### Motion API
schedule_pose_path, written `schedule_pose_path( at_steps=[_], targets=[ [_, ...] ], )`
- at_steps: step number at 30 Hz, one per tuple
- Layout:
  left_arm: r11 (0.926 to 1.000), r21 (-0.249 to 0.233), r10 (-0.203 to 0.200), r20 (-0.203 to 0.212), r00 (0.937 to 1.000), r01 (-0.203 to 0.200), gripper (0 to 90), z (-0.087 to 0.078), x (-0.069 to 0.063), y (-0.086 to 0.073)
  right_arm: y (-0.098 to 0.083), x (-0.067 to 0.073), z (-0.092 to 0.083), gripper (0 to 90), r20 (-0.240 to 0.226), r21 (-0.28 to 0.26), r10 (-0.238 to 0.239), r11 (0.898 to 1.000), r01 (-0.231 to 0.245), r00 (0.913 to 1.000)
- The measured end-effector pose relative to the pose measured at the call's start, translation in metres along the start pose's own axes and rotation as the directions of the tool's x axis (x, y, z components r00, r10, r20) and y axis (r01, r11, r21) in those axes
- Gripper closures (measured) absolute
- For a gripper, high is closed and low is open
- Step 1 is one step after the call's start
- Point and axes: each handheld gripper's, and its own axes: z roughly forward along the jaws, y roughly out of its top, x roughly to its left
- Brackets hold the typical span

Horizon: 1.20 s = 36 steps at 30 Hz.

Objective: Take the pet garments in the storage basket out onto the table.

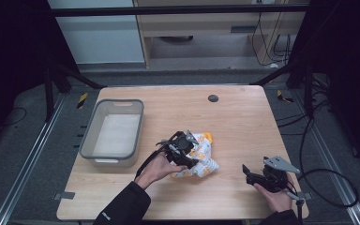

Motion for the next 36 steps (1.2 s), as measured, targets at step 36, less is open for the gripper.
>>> schedule_pose_path(
  at_steps=[36],
  targets=[
    [0.9578, -0.263, -0.142, -0.078, 0.9868, 0.117, 26.6, -0.057, 0.001, -0.102, -0.003, 0.000, 0.001, 11.0, 0.000, 0.014, -0.002, 1.000, 0.002, 1.0000]
  ],
)
